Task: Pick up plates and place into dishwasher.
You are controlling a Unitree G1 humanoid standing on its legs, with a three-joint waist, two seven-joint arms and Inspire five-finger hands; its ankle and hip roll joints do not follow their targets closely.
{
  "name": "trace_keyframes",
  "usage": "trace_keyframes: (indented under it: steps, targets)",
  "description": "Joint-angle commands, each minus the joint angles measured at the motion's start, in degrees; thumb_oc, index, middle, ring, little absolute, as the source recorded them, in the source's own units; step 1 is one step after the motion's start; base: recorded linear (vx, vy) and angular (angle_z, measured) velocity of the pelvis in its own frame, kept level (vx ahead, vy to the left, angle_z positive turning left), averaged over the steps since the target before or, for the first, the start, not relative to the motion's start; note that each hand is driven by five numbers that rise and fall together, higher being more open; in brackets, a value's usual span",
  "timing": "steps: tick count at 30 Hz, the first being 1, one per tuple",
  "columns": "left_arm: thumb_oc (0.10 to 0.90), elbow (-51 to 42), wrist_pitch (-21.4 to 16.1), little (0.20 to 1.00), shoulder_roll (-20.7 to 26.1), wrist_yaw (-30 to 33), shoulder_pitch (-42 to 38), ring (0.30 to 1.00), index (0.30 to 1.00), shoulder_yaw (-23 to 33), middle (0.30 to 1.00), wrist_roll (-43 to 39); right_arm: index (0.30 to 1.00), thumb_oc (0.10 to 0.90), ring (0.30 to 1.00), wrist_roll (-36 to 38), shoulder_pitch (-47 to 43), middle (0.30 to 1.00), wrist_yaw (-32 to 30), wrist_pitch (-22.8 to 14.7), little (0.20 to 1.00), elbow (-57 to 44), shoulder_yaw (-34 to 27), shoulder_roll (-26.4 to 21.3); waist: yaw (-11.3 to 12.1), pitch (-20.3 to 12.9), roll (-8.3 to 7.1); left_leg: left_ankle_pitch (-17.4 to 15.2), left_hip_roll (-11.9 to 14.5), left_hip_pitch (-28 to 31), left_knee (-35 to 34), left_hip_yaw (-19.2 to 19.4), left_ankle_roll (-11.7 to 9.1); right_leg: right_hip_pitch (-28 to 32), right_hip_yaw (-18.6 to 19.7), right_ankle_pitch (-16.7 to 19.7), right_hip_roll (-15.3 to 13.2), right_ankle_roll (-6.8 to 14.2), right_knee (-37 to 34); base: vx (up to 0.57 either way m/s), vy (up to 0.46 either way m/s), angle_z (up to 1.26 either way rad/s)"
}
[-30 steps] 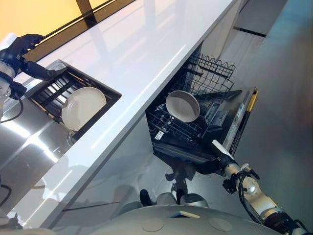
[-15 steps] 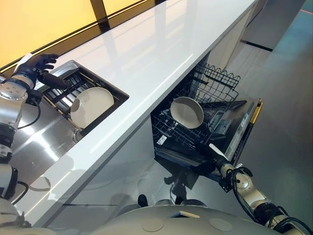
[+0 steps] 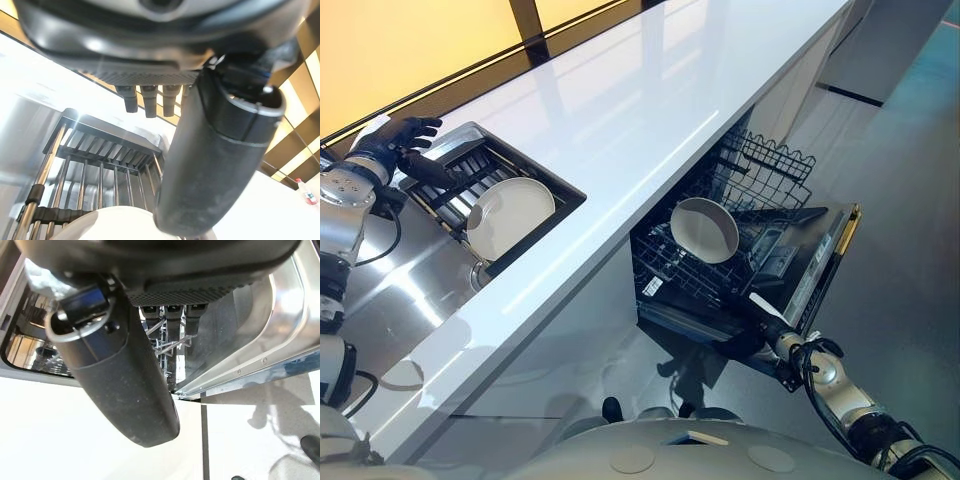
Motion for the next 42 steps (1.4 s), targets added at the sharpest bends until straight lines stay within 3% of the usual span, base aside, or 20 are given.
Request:
trace_keyframes:
  steps: [1,4,5,9,13,22,25,26,28,29,31,37,42]
  targets:
    - [0.8,0.6,-3.0,0.9,2.2,4.1,-5.3,0.9,0.9,5.2,0.9,1.2,0.9,0.8,0.9,5.4,-1.7,0.9,-0.6,-11.3,0.9,-21.7,4.3,1.6,1.3,-0.4,1.81,-6.5,-3.3,2.6,0.4,1.0,0.9,-3.5,-1.9,1.2,-0.7,4.2,3.1,0.0,0.0,0.0]
    - [0.8,0.6,-4.2,0.9,0.9,5.4,-2.2,0.9,0.9,7.6,0.9,2.3,0.9,0.8,0.9,4.5,-2.9,0.9,-5.7,-12.9,0.9,-29.3,0.0,1.7,1.0,-0.3,2.15,-6.5,-3.3,2.5,0.4,1.4,1.2,-3.9,-1.1,1.2,-0.5,4.2,3.2,-0.01,0.017,-0.03]
    - [0.8,1.1,-4.9,0.9,0.5,5.7,-1.0,0.9,0.9,8.7,0.9,2.6,0.9,0.8,0.9,2.7,-3.4,0.9,-9.4,-15.0,0.9,-32.1,-1.8,1.6,0.8,-0.3,2.38,-6.5,-3.2,2.5,0.4,1.6,1.2,-4.0,-0.8,1.2,-0.4,4.2,3.2,-0.02,0.033,-0.08]
    - [0.8,3.1,-7.7,0.9,0.2,6.7,1.9,0.9,0.9,11.0,0.9,2.4,0.9,0.8,0.9,-2.2,-5.3,0.9,-18.8,-15.8,0.9,-40.2,-7.9,-0.4,0.2,-0.3,2.98,-6.5,-3.2,2.4,0.4,2.2,1.3,-4.5,0.2,1.3,-0.3,4.4,3.4,-0.02,0.032,-0.09]
    - [0.8,3.5,-8.6,0.9,0.4,7.1,3.5,0.9,0.9,12.2,0.9,2.1,0.9,0.8,0.9,-4.1,-5.8,0.9,-23.8,-16.1,0.9,-42.5,-11.3,-2.3,-0.1,-0.4,3.16,-6.5,-3.1,2.3,0.4,2.5,1.4,-4.5,0.7,1.5,-0.1,4.4,3.2,-0.01,0.017,-0.09]
    - [0.8,2.4,-7.9,0.9,0.9,7.6,4.9,0.9,0.9,13.1,0.9,1.4,0.9,0.8,0.9,-4.7,-5.0,0.9,-22.8,-11.3,0.9,-44.6,-11.6,-5.5,-0.1,-0.7,2.96,-5.9,-3.1,2.1,0.4,2.7,1.3,-4.4,1.0,1.5,-0.1,4.3,3.3,0.0,0.001,0.0]
    - [0.8,2.1,-7.8,0.9,1.1,8.1,5.0,0.9,0.9,12.8,0.9,0.9,0.9,0.8,0.9,-1.2,-5.0,0.9,-21.3,-12.1,0.9,-44.2,-11.3,-5.9,-0.1,-0.6,2.89,-5.8,-3.1,2.0,0.4,2.5,1.3,-4.4,0.8,1.6,-0.1,4.2,3.2,0.0,0.0,0.0]
    - [0.8,1.7,-7.6,0.9,1.1,8.1,5.2,0.9,0.9,12.9,0.9,0.9,0.9,0.8,0.9,1.4,-5.1,0.9,-19.1,-13.2,0.9,-44.1,-11.3,-5.9,0.0,-0.6,2.83,-5.7,-3.1,1.9,0.4,2.4,1.3,-4.3,0.8,1.6,-0.1,4.2,3.1,0.0,0.0,0.0]
    - [0.8,1.3,-7.5,0.9,0.7,8.5,5.3,0.9,0.9,12.7,0.9,1.4,0.9,0.8,0.9,13.7,-5.8,0.9,-5.5,-12.2,0.9,-44.3,-9.9,-5.5,0.4,-0.6,2.67,-5.6,-3.1,1.6,0.4,2.2,1.2,-4.4,0.6,1.7,-0.2,4.2,3.0,0.0,0.0,0.0]
    - [0.8,1.4,-7.7,0.9,0.6,8.5,5.1,0.9,0.9,12.5,0.9,1.5,0.9,0.8,0.9,19.2,-5.9,0.9,2.4,-8.8,0.9,-44.2,-8.7,-5.1,0.6,-0.6,2.54,-5.5,-3.2,1.5,0.4,2.0,1.1,-4.4,0.3,1.7,-0.3,4.3,3.0,0.0,0.0,0.0]
    - [0.8,2.1,-8.1,0.9,1.2,8.1,3.5,0.9,0.9,10.9,0.9,1.3,0.9,0.8,0.9,26.0,-5.6,0.9,15.5,1.7,0.9,-42.4,-3.9,-4.2,1.1,-0.7,2.11,-5.2,-3.3,1.2,0.4,1.7,0.8,-4.5,-0.5,1.9,-0.6,4.3,3.0,-0.01,-0.01,0.02]
    - [0.8,5.0,-7.9,0.9,5.2,6.7,-4.0,0.9,0.9,4.6,0.9,-1.4,0.9,0.8,0.9,24.6,-2.2,0.9,23.9,10.5,0.9,-35.8,4.8,-3.5,1.9,-0.9,1.08,-4.7,-3.3,0.6,0.4,1.5,0.2,-4.3,-2.6,2.4,-1.0,4.7,2.1,0.0,-0.033,0.13]
    - [0.8,4.3,-7.8,0.9,6.1,9.7,-6.5,0.9,0.9,3.3,0.9,-2.6,0.9,0.8,0.9,21.3,0.6,0.9,24.1,13.2,0.9,-26.6,7.2,-2.6,2.3,-0.6,0.43,-4.8,-3.2,0.4,0.4,1.5,-0.1,-4.3,-3.8,2.5,-1.3,4.8,1.9,0.0,-0.042,0.04]
